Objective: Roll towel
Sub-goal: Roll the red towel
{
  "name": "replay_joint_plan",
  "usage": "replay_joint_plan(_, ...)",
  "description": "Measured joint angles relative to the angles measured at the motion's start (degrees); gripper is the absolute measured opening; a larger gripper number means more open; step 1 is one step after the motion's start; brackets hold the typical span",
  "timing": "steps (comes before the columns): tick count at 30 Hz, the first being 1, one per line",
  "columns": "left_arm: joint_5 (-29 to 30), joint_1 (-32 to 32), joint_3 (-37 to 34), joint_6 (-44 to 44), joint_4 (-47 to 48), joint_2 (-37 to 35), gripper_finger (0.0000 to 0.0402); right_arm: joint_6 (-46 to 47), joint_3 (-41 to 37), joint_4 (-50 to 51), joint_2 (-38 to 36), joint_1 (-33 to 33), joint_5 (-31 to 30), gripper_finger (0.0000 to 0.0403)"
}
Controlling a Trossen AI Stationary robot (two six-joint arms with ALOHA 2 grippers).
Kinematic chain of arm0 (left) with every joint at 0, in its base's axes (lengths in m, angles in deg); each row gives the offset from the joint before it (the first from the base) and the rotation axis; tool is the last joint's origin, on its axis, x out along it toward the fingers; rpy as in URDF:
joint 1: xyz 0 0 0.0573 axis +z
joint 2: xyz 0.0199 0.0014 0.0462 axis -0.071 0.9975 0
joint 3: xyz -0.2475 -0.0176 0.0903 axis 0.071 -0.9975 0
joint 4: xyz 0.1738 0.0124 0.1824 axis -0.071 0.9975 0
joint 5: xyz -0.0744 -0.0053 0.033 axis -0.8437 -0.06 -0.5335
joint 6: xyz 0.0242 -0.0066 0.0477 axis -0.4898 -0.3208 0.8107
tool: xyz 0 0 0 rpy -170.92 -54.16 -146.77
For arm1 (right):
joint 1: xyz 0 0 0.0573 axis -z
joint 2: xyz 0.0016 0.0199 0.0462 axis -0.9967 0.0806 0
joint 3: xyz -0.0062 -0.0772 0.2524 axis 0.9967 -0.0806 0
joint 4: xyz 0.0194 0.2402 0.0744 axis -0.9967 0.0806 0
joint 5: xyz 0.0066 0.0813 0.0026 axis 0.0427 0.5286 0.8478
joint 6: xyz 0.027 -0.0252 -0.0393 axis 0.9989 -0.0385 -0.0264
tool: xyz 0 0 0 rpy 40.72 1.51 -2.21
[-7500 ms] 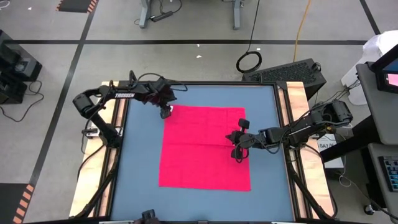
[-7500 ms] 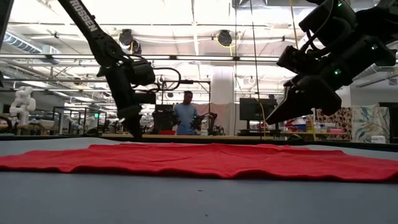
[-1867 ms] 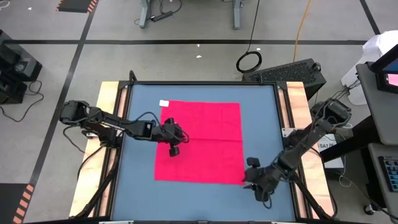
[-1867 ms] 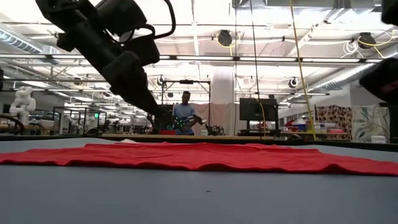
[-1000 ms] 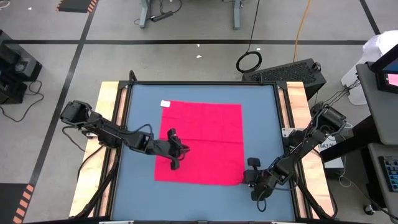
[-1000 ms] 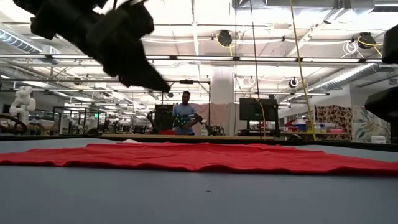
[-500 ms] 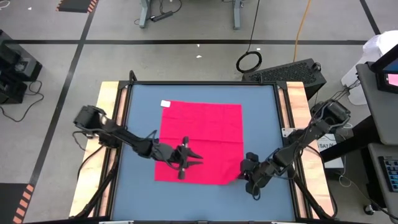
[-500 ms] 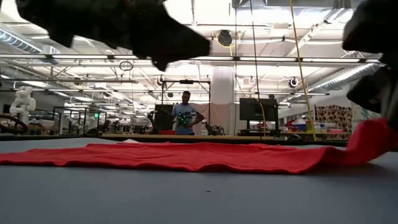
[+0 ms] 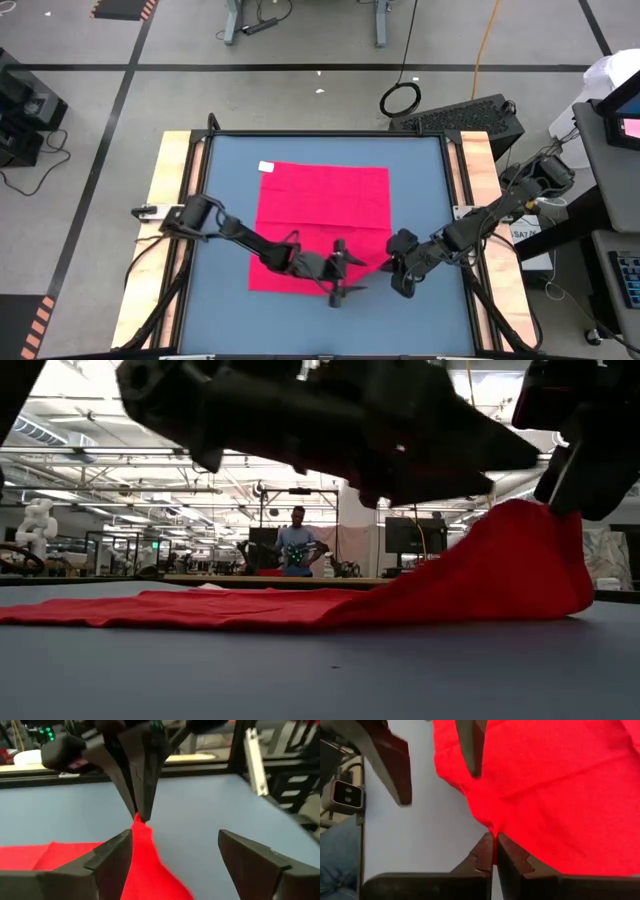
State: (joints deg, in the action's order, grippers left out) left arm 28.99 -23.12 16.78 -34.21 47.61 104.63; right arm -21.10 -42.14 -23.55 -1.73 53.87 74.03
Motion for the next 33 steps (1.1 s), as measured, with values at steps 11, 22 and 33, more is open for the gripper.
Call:
replay_joint_plan(11, 4.4, 0.0, 4.6, -0.2, 8.9, 1.9, 0.0244, -0.2, 0.0, 0.0, -0.1, 0.0, -0.2, 0.0008)
replay_joint_plan(22, 3.5, 1.9, 4.5, -2.5, 12.1, 1.9, 0.0011, -3.1, 0.0, 0.0, -0.1, -1.7, -0.1, 0.0035)
replay_joint_plan(33, -6.9, 4.5, 4.5, -10.8, 13.0, 1.9, 0.0006, -14.7, 0.0, 5.4, 1.8, -13.5, -16.0, 0.02)
